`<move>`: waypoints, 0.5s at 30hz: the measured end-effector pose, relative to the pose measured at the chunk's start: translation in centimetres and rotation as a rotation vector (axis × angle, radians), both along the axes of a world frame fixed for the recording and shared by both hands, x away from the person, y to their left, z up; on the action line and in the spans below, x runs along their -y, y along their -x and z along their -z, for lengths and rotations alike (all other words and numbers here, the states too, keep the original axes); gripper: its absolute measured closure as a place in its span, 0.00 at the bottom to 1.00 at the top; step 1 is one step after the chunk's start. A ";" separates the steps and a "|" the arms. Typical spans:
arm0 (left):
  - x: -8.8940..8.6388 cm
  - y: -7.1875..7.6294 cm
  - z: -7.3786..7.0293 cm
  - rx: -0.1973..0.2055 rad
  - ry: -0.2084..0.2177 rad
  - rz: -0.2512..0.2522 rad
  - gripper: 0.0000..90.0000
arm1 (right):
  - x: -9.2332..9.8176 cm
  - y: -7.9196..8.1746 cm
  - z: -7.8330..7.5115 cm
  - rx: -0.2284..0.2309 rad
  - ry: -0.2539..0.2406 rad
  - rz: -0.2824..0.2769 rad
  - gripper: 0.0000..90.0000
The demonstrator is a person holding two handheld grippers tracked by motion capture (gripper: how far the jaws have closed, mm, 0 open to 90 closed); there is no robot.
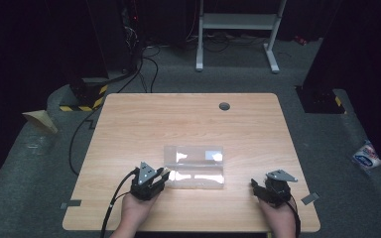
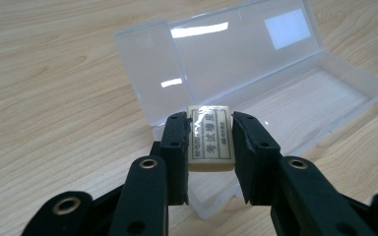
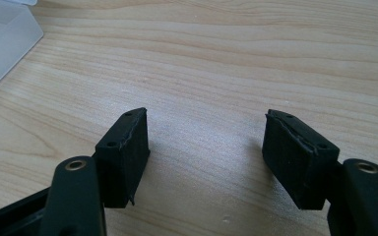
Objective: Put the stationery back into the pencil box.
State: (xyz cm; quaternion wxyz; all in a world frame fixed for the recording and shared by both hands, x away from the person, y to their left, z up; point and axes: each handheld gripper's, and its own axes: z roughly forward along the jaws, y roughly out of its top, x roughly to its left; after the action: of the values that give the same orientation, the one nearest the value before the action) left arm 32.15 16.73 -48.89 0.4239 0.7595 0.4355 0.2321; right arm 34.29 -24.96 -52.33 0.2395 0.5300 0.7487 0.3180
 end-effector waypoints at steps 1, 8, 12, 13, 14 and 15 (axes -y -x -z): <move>0.4 -0.1 0.1 -0.001 -0.006 0.002 0.76 | 0.0 0.0 0.0 0.000 0.000 0.000 0.38; 0.9 -0.7 0.3 -0.012 -0.017 -0.007 0.76 | 0.0 0.0 0.0 0.000 0.000 0.000 0.38; 1.2 -1.0 0.6 -0.019 -0.022 -0.015 0.76 | 0.0 0.0 0.0 0.000 0.000 -0.002 0.38; 1.2 -1.1 0.7 -0.021 -0.023 -0.019 0.75 | 0.0 0.0 0.0 -0.001 -0.001 -0.002 0.38; 1.2 -1.2 0.7 -0.022 -0.023 -0.021 0.75 | 0.0 0.0 0.0 -0.001 -0.001 -0.002 0.38; 1.2 -1.2 0.7 -0.022 -0.023 -0.021 0.75 | 0.0 0.0 0.0 -0.001 -0.001 -0.002 0.38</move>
State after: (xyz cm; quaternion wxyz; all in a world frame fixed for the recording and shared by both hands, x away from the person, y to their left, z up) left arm 33.37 15.48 -49.61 0.4079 0.7620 0.4455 0.2334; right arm 34.29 -24.97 -52.33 0.2389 0.5295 0.7492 0.3183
